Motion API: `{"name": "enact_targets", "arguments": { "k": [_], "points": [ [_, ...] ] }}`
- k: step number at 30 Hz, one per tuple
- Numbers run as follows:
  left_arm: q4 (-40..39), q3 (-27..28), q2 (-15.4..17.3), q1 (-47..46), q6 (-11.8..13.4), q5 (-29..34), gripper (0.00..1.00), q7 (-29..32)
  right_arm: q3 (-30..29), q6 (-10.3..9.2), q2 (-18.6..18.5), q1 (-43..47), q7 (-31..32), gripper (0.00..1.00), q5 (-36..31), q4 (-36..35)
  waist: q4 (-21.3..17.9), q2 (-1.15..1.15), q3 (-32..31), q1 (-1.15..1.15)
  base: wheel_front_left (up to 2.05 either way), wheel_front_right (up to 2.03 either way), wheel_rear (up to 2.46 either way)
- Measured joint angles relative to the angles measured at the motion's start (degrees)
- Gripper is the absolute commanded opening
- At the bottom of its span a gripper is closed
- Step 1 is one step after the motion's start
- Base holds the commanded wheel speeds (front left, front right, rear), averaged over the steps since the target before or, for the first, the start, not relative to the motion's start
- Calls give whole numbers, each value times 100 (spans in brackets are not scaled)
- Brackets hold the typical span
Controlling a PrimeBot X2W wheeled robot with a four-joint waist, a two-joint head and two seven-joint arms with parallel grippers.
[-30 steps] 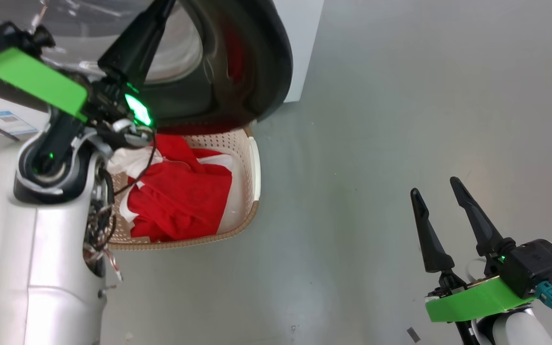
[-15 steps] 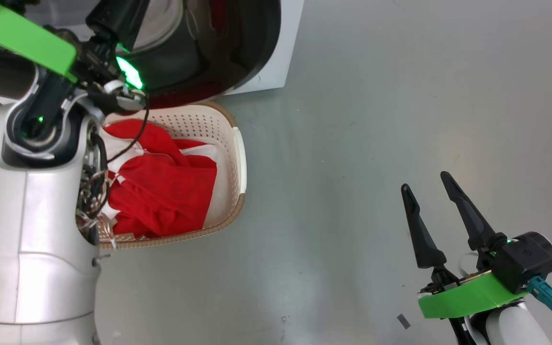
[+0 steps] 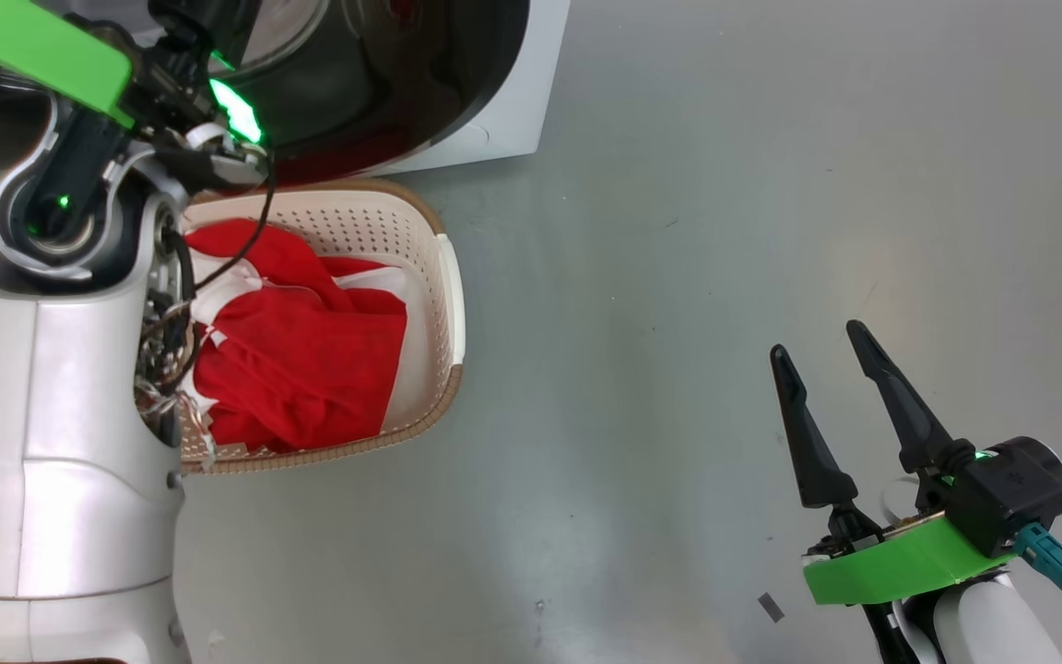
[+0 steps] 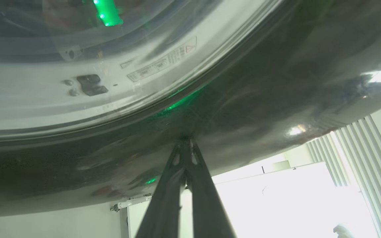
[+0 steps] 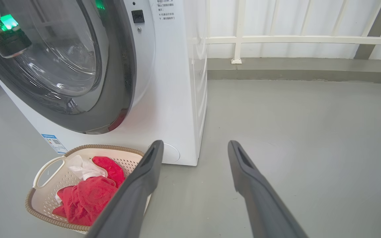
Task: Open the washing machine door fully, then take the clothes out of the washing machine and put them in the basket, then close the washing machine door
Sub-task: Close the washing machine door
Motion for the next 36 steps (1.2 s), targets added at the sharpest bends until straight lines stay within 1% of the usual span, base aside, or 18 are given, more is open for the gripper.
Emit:
{"name": "enact_targets", "arguments": {
  "k": [5, 11, 14, 17, 18, 19, 20, 21, 22, 24, 26, 29, 33, 36],
  "points": [
    [-16, -11, -2, 0, -34, 1, 0, 7, -14, 0, 0, 0, 0, 100, 0, 29, 59, 0, -29, 0, 0, 0, 0],
    [-447, -104, -15, 84, -120, 103, 0, -55, -52, 0, -7, 0, 0, 100, -1, 29, 231, 0, -70, 0, 0, 0, 0],
    [-693, -146, -1, 315, -125, 231, 0, -149, -47, 0, -8, -4, 0, 100, -1, 32, 324, 0, -92, 0, 0, 0, 0],
    [-988, -246, 78, 650, -175, 520, 0, -244, -49, 0, -10, -10, 0, 100, -1, 46, 409, 0, -133, 0, 0, 0, 0],
    [-1109, -280, 104, 768, -176, 608, 4, -304, -54, 0, -10, -20, 0, 100, -1, 52, 437, 0, -152, 0, 0, 0, 0],
    [-1230, -297, 111, 883, -190, 730, 42, -402, -60, 0, -10, -26, 0, 100, -1, 54, 464, 0, -171, 0, 0, 0, 0],
    [-1361, -311, 111, 999, -216, 828, 63, -487, -70, 0, -11, -25, 0, 100, -1, 56, 492, 0, -192, 0, 0, 0, 0],
    [-1502, -314, 110, 1109, -216, 880, 77, -582, -79, 0, -11, -25, 0, 100, -1, 57, 518, 0, -215, 0, 0, 0, 0],
    [-1635, -300, 105, 1215, -218, 925, 100, -717, -86, 0, -12, -25, 0, 100, -1, 58, 542, 0, -238, 0, 0, 0, 0],
    [-1883, -268, 108, 1423, -218, 1104, 100, -944, -98, 0, -13, -25, 0, 100, -1, 59, 585, 0, -289, 0, 0, 0, 0],
    [-2108, -203, 93, 1655, -208, 1093, 100, -1084, -109, 0, -13, -25, 0, 100, -1, 63, 616, 0, -348, 0, 0, 0, 0],
    [-2520, -199, 101, 2041, -208, 1248, 100, -1278, -152, 0, -13, -23, 0, 100, -1, 64, 656, 0, -445, 0, 0, 0, 0],
    [-2984, -243, 290, 2561, -210, 2165, 100, -1822, -199, 0, -19, -19, 0, 100, -1, 64, 702, 0, -586, 0, 0, 0, 0],
    [-3172, -303, 438, 2916, -212, 2956, 100, -2274, -212, 0, -20, 2, 0, 100, -1, 63, 736, 0, -698, 0, 0, 0, 0]
  ]
}}
